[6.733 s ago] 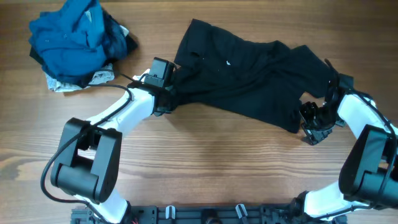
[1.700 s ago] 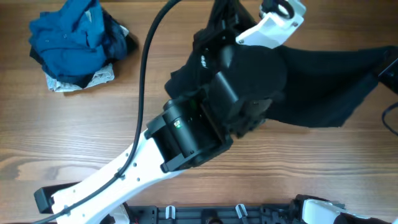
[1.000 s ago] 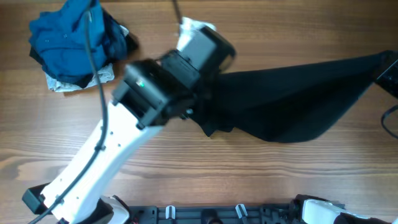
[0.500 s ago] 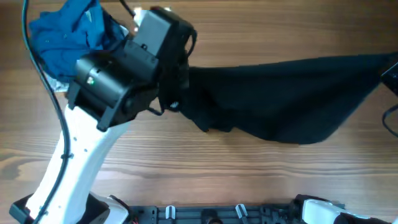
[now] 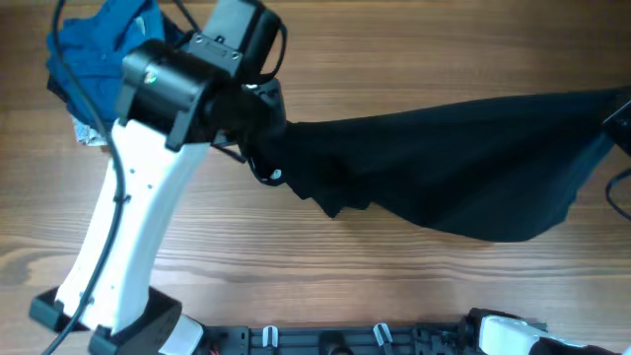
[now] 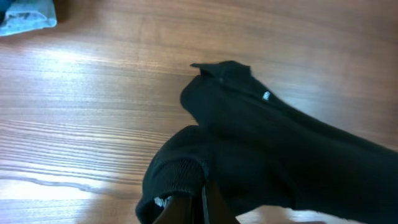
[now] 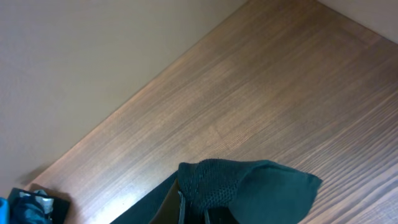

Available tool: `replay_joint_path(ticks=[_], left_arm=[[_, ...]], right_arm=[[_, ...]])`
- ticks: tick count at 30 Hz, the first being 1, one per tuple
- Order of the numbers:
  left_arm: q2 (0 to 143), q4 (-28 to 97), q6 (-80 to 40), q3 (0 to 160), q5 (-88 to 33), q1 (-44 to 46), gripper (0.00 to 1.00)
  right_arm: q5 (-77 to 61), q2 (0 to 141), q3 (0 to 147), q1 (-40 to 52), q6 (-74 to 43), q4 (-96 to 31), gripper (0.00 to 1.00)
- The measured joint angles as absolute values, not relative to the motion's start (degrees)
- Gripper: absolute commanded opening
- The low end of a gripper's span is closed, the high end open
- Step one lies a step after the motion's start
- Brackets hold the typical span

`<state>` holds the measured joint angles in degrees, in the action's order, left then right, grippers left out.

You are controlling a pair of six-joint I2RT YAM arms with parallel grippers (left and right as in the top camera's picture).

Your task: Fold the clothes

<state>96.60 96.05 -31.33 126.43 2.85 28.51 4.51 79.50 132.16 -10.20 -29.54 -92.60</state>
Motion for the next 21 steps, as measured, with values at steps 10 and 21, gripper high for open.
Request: replay_joint_path(ticks=[10,21], left_arm=[[82.28,96.36,-32.27,129.25,2.66,28.47,0.04],[81.08,93.93,-34.04,130.28,13.39,32.36,0.04]], right_arm=[[2.61,76.62,132.16,-10.15,-29.74,-92.18,0.04],[1.26,72.82,134.63,-10.15,-30.46,-88.75,0.04]])
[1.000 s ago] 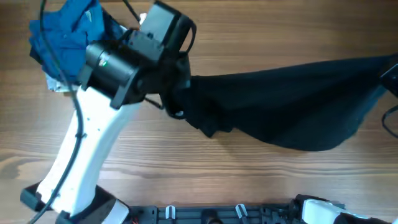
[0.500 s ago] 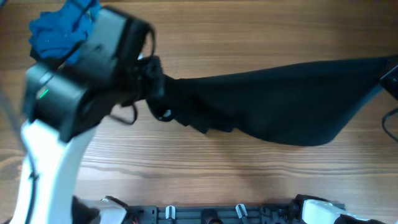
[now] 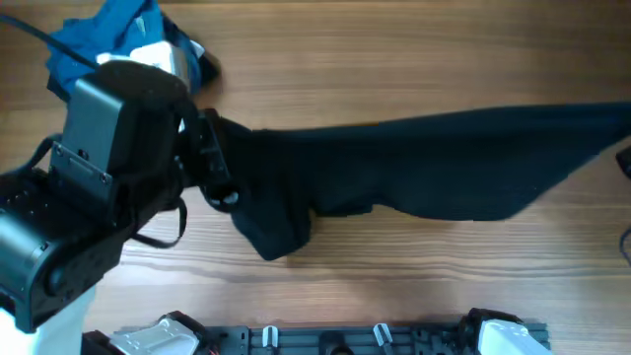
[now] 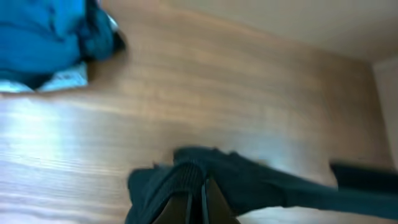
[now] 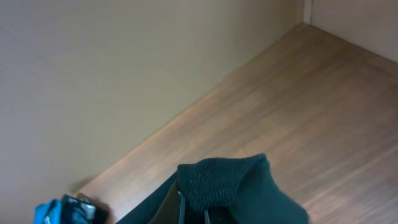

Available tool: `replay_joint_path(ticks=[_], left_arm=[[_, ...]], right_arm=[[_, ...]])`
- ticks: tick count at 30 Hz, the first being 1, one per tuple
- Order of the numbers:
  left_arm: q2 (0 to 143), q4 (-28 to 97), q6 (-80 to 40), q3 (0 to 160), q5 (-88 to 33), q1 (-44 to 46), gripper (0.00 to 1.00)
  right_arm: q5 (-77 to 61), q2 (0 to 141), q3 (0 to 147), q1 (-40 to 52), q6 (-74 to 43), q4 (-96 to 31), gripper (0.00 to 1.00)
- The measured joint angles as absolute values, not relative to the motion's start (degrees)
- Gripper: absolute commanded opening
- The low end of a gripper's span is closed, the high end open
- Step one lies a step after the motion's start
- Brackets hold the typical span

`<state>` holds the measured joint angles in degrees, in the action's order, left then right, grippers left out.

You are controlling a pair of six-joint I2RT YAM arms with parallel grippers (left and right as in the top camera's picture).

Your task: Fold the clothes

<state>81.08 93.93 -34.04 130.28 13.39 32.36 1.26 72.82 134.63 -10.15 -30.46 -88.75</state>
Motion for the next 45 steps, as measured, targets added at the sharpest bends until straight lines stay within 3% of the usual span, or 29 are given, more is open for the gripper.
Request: replay_joint_path(ticks=[6,11,19,20,21,22,23,24,25,26,34,38,45], left_arm=[[87.11,85.73,-33.93,131.11,18.63,28.18,0.04],[100.49,78.02,-33.36,131.24,19.0,21.78,0.04],[120.33,54.59,-25.89,131.15,18.13,17.43,0.04],[121.86,51.99,-24.4,131.13,18.17,17.45,0.09],[123.17,49.6,-22.96,131.13,18.15,17.45,0.22],[123.98,47.66,-21.89,131.13,18.17,17.45,0.5],[125.29,45.06,-19.53,131.13,18.44,17.45,0.83],[126.48,44.03,-18.79,131.13,19.38,17.17,0.95],[127.17,43.29,-18.06,131.13,19.94,16.78,1.0],[127.74,42.37,-17.67,131.13,20.36,16.38,1.0],[127.79,48.12,-16.38,131.13,21.67,15.49,1.0],[121.8,63.07,-19.38,131.13,20.84,17.52,1.0],[115.46,87.33,-27.66,131.48,6.68,20.45,1.0]], right_arm=[[-0.45,81.23,134.91,-9.96,-32.12,-85.25,0.04],[-3.4,96.01,134.87,-9.63,-32.67,-80.58,0.04],[-3.68,115.28,134.56,-9.19,-32.73,-64.31,0.05],[-3.42,117.36,134.56,-9.19,-32.56,-62.3,0.09],[-3.16,118.69,134.56,-9.19,-32.42,-61.01,0.17],[-2.66,120.4,134.56,-9.19,-32.14,-59.42,0.31],[-0.78,123.04,134.56,-9.21,-31.68,-57.89,0.7],[0.16,124.07,134.56,-9.34,-31.16,-57.47,0.85],[1.43,125.64,134.56,-9.63,-30.5,-57.32,0.93],[2.13,126.43,134.56,-9.74,-29.95,-57.39,0.99],[7.6,125.91,134.5,-10.13,-26.22,-64.42,1.0],[8.03,119.72,134.52,-10.13,-26.04,-73.93,0.99],[7.99,114.63,134.5,-10.13,-26.02,-91.5,1.0]])
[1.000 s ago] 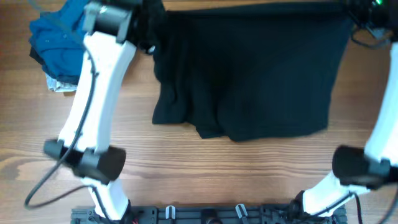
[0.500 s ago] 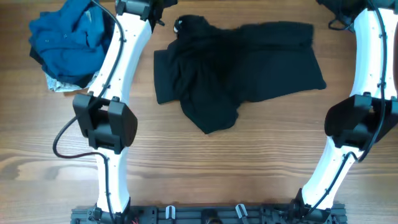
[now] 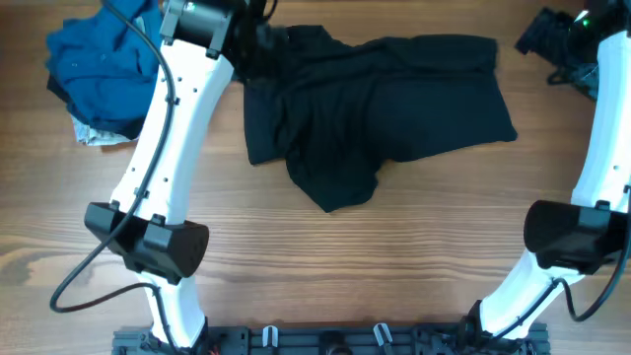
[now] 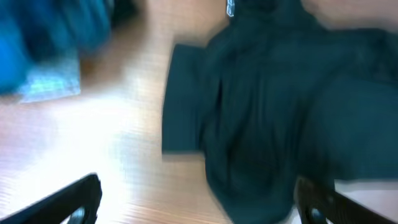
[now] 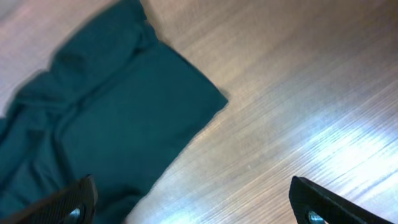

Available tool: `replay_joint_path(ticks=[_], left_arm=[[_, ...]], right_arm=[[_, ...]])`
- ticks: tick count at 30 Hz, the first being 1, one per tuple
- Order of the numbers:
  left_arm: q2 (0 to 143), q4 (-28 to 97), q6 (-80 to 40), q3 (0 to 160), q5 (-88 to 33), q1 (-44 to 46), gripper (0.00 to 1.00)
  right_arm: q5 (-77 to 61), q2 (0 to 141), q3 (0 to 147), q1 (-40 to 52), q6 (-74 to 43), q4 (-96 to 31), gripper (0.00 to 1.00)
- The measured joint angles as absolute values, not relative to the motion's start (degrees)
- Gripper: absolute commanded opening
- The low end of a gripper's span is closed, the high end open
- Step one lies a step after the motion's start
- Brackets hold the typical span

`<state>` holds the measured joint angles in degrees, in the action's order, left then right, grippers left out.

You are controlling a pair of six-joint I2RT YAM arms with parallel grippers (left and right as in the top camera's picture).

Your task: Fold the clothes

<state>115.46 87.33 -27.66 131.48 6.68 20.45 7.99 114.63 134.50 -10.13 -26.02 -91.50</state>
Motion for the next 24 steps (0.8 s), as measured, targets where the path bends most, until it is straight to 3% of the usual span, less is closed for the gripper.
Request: replay_joint_path(ticks=[8,14,24], left_arm=[[116.05,94.91,-29.85,123.72,-3.6,27.33,1.0],[116.38,84.36,-31.57,106.98,-10.41,34.5,1.0],[116.49,64.16,-35.92,87.07,-15.03,34.74,1.0]], right_arm=[[8.01,114.65,129.73,-10.13,-25.98,-91.44,1.0],[7.99,114.69,124.75,-10.72,-25.28,-87.37,1.0],[5.21,114.78,117.84,-10.83,-22.28,-81.73,1.0]])
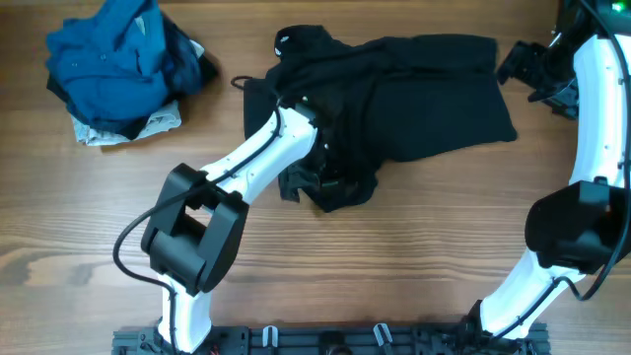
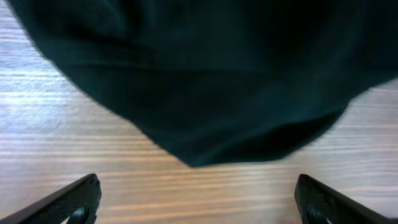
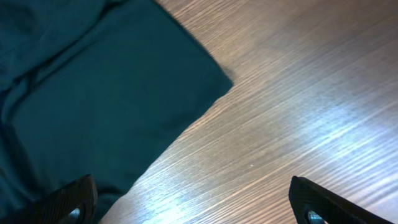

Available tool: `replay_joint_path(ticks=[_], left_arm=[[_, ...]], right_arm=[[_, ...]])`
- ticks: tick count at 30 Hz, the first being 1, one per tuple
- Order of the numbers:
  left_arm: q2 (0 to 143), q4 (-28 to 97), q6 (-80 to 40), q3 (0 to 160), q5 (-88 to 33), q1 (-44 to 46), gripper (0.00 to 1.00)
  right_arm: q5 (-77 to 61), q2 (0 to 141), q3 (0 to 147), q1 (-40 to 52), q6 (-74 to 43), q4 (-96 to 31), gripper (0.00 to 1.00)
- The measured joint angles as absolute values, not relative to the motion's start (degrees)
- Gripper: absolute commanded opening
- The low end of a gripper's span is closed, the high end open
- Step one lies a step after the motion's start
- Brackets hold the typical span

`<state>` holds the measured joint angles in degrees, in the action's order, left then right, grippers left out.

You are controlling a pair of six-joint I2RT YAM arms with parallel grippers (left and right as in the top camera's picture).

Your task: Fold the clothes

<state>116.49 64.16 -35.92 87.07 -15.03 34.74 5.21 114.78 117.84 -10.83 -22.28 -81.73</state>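
Observation:
A black garment (image 1: 394, 94) lies rumpled on the far middle of the wooden table (image 1: 414, 276), with one lobe (image 1: 340, 192) reaching toward the front. My left gripper (image 1: 328, 180) hovers open over that lobe. In the left wrist view the black cloth (image 2: 205, 74) fills the top, and the fingers (image 2: 74, 199) are spread over bare wood. My right gripper (image 1: 525, 65) is open just right of the garment's far right corner. The right wrist view shows that corner (image 3: 217, 78), with nothing between the fingers (image 3: 326, 202).
A heap of blue clothes (image 1: 113, 54) sits at the far left on a pale folded piece (image 1: 153, 123). The left arm's white link (image 1: 246, 163) crosses the garment's left edge. The right arm (image 1: 601, 128) stands along the right edge.
My left gripper was at the garment's far left corner and is now low over its front lobe. The right gripper has shifted slightly nearer and leftward. Both remain open; the garment lies as before.
Both grippers were shut on the black garment, holding it spread above the table. It was then stretched wider between them. Later it lay at the far middle with both grippers open at its far corners. Now the left gripper hovers over the front lobe.

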Motion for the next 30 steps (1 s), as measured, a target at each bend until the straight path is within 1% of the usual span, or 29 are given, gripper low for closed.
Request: replay_joint_path(ticks=[8,12,14,16,18,19,21,22,23,24,26,30], left_arm=[[116.49,57.12,-38.46,83.79,-16.1,33.23,0.98],[116.51,54.17,-40.51,81.14,-16.49,33.26,0.96],[116.53,52.53,-41.52,79.61,-17.04,33.26,0.94],[116.53,50.89,-41.93,78.65,-17.45,33.26,0.84],[116.53,50.19,-42.44,78.15,-17.72,33.26,0.68],[116.53,49.82,-42.72,78.11,-17.82,33.26,0.55],[116.53,49.12,-43.05,78.08,-17.98,33.26,0.43],[116.53,48.9,-43.0,78.06,-17.96,33.26,0.33],[116.53,48.66,-43.07,78.06,-17.98,33.26,0.29],[116.53,48.53,-42.76,78.04,-17.96,33.26,0.29],[116.53,48.56,-42.78,78.04,-17.93,33.26,0.24],[116.53,49.01,-42.78,78.04,-17.93,33.12,0.24]], right_arm=[[3.86,114.8,116.79,-10.83,-20.82,-81.1,1.0],[3.86,114.83,116.71,-10.83,-20.67,-80.71,1.0],[3.86,114.85,116.71,-10.83,-20.67,-80.6,1.0],[3.86,114.85,116.71,-10.83,-20.67,-80.47,1.0],[3.86,114.85,116.71,-10.83,-20.67,-80.47,1.0],[3.86,114.85,116.71,-10.83,-20.67,-80.47,1.0],[3.88,114.85,116.53,-10.83,-20.67,-80.01,1.0],[3.86,114.85,116.01,-10.83,-20.67,-79.15,1.0],[3.88,114.85,115.28,-10.83,-20.67,-78.52,0.99],[3.86,114.87,114.15,-10.83,-20.67,-78.02,0.95],[3.84,114.89,112.16,-10.83,-20.84,-77.12,0.9],[2.79,114.91,107.9,-10.87,-20.91,-75.44,0.84]])
